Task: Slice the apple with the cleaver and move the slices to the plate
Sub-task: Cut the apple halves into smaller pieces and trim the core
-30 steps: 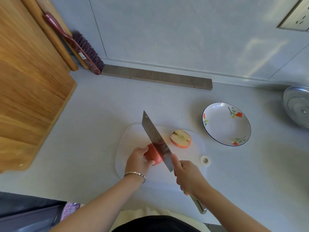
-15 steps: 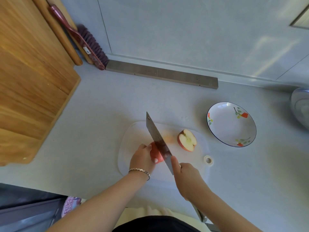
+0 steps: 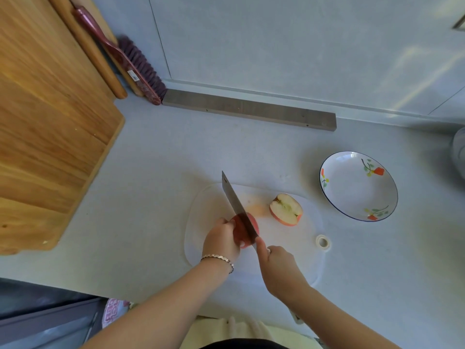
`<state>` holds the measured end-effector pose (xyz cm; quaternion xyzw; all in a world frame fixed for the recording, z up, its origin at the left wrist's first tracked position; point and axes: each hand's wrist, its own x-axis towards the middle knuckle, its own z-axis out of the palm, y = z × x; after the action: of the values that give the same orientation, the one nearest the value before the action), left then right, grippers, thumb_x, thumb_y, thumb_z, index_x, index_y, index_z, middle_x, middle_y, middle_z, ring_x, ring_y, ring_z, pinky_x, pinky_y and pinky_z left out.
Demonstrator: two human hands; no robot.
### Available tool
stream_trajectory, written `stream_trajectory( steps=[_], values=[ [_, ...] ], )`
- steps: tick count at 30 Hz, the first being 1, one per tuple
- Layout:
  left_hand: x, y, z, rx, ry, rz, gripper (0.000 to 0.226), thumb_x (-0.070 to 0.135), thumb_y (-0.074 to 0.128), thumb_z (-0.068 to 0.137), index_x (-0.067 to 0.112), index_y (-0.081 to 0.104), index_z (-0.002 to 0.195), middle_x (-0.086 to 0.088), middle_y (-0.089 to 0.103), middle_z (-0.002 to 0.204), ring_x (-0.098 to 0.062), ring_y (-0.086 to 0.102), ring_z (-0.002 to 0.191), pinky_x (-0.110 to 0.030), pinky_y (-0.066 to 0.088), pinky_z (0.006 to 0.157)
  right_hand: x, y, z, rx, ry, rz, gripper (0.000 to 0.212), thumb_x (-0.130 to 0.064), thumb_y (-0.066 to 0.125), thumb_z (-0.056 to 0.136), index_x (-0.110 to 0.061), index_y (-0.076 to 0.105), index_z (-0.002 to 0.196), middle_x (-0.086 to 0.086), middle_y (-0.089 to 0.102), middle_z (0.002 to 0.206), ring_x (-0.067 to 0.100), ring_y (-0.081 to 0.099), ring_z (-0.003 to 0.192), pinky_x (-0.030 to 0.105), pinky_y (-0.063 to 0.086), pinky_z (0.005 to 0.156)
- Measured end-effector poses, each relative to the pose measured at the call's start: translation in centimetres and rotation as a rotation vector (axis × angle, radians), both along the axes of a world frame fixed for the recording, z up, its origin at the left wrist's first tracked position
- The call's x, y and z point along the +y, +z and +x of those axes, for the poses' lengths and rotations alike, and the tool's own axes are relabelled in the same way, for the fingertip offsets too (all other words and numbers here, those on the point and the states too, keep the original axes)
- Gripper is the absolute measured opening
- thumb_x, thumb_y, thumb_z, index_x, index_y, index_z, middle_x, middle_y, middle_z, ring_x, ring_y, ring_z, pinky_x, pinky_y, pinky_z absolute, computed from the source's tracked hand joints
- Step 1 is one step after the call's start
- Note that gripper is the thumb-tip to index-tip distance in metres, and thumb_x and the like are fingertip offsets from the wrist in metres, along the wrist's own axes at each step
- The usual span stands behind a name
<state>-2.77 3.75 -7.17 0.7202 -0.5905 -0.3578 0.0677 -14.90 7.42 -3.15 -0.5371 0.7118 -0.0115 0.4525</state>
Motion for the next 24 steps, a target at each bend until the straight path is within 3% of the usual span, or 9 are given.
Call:
stream_trajectory(
  steps=[3, 6, 9, 12, 15, 18, 21, 24],
  values=[
    [0.2, -0.2, 0.0, -0.01, -0.005, -0.01, 0.021, 0.012, 0.057, 0.084, 0.007, 0.059, 0.105, -0.008, 0.056, 0.108, -0.027, 0.061, 0.095, -0.034, 0.05, 0.085, 0.3, -0.7, 0.2, -0.003, 0.02, -0.044, 0.049, -0.046, 0.025, 0.099, -0.018, 0.032, 0.059, -0.001, 0.037, 0.059, 0.015, 0.037, 0.054, 0.027, 0.031, 0.053],
    [0.0, -0.1, 0.1, -0.015, -0.015, -0.017, 0.024, 0.013, 0.059, 0.083, 0.01, 0.06, 0.107, -0.008, 0.054, 0.108, -0.028, 0.06, 0.096, -0.032, 0.048, 0.083, -0.1, -1.3, -0.2, -0.025, -0.05, -0.056, 0.055, -0.051, 0.026, 0.097, -0.011, 0.036, 0.061, 0.002, 0.037, 0.056, 0.017, 0.036, 0.053, 0.03, 0.03, 0.055],
    [0.1, -0.3, 0.3, 0.022, 0.006, 0.003, 0.04, 0.014, 0.065, 0.081, 0.012, 0.056, 0.12, -0.006, 0.054, 0.118, -0.026, 0.057, 0.106, -0.031, 0.046, 0.091, -0.8, -1.2, -1.3, -0.182, -0.258, 0.066, 0.055, -0.054, 0.026, 0.096, -0.012, 0.04, 0.063, -0.001, 0.036, 0.048, 0.012, 0.033, 0.038, 0.022, 0.031, 0.044],
    [0.2, -0.3, 0.2, 0.054, 0.054, 0.003, 0.049, 0.014, 0.068, 0.079, 0.014, 0.051, 0.126, -0.004, 0.051, 0.127, -0.023, 0.056, 0.113, -0.031, 0.045, 0.097, -1.1, -0.5, -2.1, -0.262, -0.361, 0.164, 0.054, -0.055, 0.028, 0.095, -0.011, 0.042, 0.067, 0.002, 0.033, 0.051, 0.014, 0.028, 0.038, 0.019, 0.029, 0.041],
    [0.2, 0.1, -0.4, 0.002, 0.041, -0.005, 0.056, 0.024, 0.065, 0.079, 0.019, 0.042, 0.13, -0.002, 0.045, 0.13, -0.024, 0.052, 0.116, -0.034, 0.047, 0.095, -0.7, 0.4, -2.8, -0.311, -0.377, 0.115, 0.053, -0.056, 0.031, 0.094, -0.013, 0.041, 0.064, 0.0, 0.031, 0.049, 0.013, 0.026, 0.038, 0.019, 0.027, 0.041],
    [-0.3, 0.4, -0.6, -0.095, -0.063, 0.005, 0.063, 0.034, 0.063, 0.079, 0.021, 0.034, 0.134, -0.001, 0.04, 0.133, -0.024, 0.047, 0.12, -0.034, 0.047, 0.091, -0.2, 0.5, -3.8, -0.208, -0.268, -0.026, 0.055, -0.061, 0.03, 0.089, -0.011, 0.038, 0.065, 0.003, 0.034, 0.055, 0.017, 0.029, 0.047, 0.027, 0.029, 0.05],
    [-0.6, 0.1, -0.4, -0.087, -0.065, 0.043, 0.062, 0.035, 0.066, 0.076, 0.021, 0.039, 0.13, -0.002, 0.045, 0.128, -0.026, 0.049, 0.118, -0.034, 0.047, 0.092, 0.3, 0.6, -4.7, -0.154, -0.216, -0.072, 0.053, -0.06, 0.032, 0.091, -0.012, 0.038, 0.068, 0.006, 0.036, 0.06, 0.018, 0.03, 0.053, 0.029, 0.028, 0.055],
    [-0.2, -0.4, -0.2, 0.053, 0.025, -0.007, 0.05, 0.027, 0.066, 0.066, 0.025, 0.05, 0.113, 0.0, 0.055, 0.111, -0.022, 0.058, 0.103, -0.033, 0.051, 0.086, 0.5, 1.2, -5.0, -0.28, -0.332, 0.019, 0.052, -0.056, 0.035, 0.093, -0.012, 0.037, 0.066, -0.001, 0.035, 0.049, 0.013, 0.027, 0.04, 0.02, 0.027, 0.042]
  ],
)
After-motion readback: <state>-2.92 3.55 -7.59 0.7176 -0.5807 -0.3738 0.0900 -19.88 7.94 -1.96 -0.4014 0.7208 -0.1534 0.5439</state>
